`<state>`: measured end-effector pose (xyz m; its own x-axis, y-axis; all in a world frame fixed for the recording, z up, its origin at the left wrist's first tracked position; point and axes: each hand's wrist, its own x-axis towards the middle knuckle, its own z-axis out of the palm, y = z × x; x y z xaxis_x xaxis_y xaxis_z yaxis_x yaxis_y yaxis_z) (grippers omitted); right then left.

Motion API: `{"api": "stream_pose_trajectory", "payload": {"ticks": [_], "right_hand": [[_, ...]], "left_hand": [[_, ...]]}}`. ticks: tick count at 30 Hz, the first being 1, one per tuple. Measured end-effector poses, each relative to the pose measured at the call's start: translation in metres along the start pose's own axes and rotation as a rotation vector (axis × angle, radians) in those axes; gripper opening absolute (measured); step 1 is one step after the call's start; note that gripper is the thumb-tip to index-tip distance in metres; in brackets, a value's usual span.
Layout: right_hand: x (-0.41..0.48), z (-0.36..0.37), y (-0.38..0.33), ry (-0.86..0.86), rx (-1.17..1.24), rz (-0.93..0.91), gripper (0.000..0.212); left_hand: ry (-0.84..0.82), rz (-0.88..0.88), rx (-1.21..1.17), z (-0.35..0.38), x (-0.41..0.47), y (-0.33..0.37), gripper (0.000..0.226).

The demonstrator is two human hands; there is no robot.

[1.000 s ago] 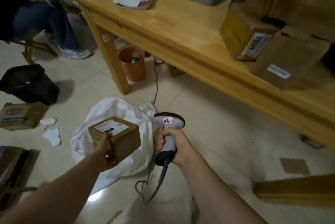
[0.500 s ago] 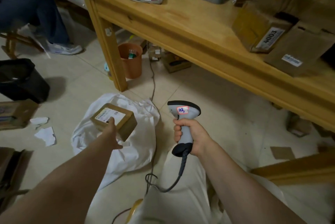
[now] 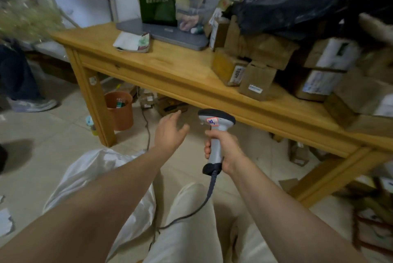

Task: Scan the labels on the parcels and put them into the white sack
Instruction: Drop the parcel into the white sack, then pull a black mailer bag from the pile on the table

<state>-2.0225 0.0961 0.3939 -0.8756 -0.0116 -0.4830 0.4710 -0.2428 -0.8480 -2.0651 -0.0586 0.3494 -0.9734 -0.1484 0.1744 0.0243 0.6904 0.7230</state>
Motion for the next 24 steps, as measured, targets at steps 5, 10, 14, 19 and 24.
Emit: {"api": "stream_pose_trajectory", "payload": {"ticks": [5,10,14,19,24], "right_hand": [[-0.036,-0.029,-0.055,0.076,0.027,-0.207,0.010],[-0.064,-0.063,-0.098,0.135,0.048,-0.345,0.010],[-0.077,-0.082,-0.134,0.128,0.117,-0.404,0.010],[-0.077,-0.101,-0.164,0.177,0.149,-0.499,0.007],[-0.064,-0.116,-0.179,0.197,0.165,-0.528,0.009]], "left_hand": [[0.101,0.158,-0.016,-0.010,0.020,0.094,0.055],[0.143,0.293,-0.027,-0.014,0.034,0.171,0.053],[0.179,0.394,-0.009,-0.020,0.059,0.226,0.048],[0.169,0.520,-0.007,-0.022,0.091,0.286,0.041],[0.172,0.563,0.111,-0.012,0.114,0.334,0.039]]}}
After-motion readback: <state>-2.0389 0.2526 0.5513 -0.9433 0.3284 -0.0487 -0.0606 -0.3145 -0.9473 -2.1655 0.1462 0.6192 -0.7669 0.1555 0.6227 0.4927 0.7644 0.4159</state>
